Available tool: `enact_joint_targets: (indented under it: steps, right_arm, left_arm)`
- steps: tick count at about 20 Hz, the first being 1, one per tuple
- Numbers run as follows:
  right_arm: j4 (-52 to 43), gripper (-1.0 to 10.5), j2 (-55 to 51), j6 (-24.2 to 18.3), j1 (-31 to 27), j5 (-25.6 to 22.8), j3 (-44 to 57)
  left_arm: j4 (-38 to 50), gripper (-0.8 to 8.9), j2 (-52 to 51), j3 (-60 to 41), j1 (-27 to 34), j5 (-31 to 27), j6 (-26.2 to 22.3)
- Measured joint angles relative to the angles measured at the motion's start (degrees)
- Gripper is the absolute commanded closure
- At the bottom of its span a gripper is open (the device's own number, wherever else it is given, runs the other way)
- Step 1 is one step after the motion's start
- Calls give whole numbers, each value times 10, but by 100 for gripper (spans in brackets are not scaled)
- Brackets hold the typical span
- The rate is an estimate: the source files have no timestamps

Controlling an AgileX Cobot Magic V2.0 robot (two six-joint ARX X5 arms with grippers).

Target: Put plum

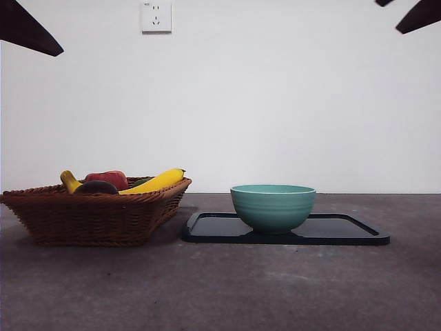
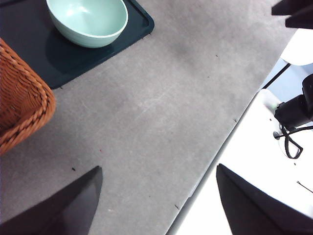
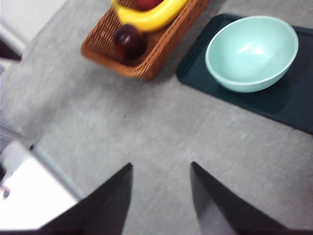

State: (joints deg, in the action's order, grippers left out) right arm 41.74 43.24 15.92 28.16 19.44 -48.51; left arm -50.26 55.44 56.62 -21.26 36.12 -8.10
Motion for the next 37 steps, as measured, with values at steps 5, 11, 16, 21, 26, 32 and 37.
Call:
enact_joint_targets:
  steps: [5, 11, 16, 21, 26, 32, 37]
  right_arm:
    - [-17, 678, 66, 22, -22, -17, -27]
    - [-24, 678, 212, 10, -68, -30, -124]
    - [-26, 679, 363, -22, -99, -32, -224]
    - [-28, 679, 486, -54, -106, -72, -290]
    - [-52, 679, 557, -69, -106, -77, -291]
    - [-84, 680, 605, -71, -104, -76, -292]
    - [-91, 754, 635, -71, -99, -77, -292]
  left_arm:
    - [4, 440, 0, 0, 0, 0, 0]
    - [12, 440, 0, 0, 0, 0, 0]
    - [12, 440, 0, 0, 0, 0, 0]
    - [12, 440, 0, 0, 0, 0, 0]
    - [12, 440, 0, 0, 0, 0, 0]
    - [12, 440, 0, 0, 0, 0, 0]
    - [12, 440, 0, 0, 0, 0, 0]
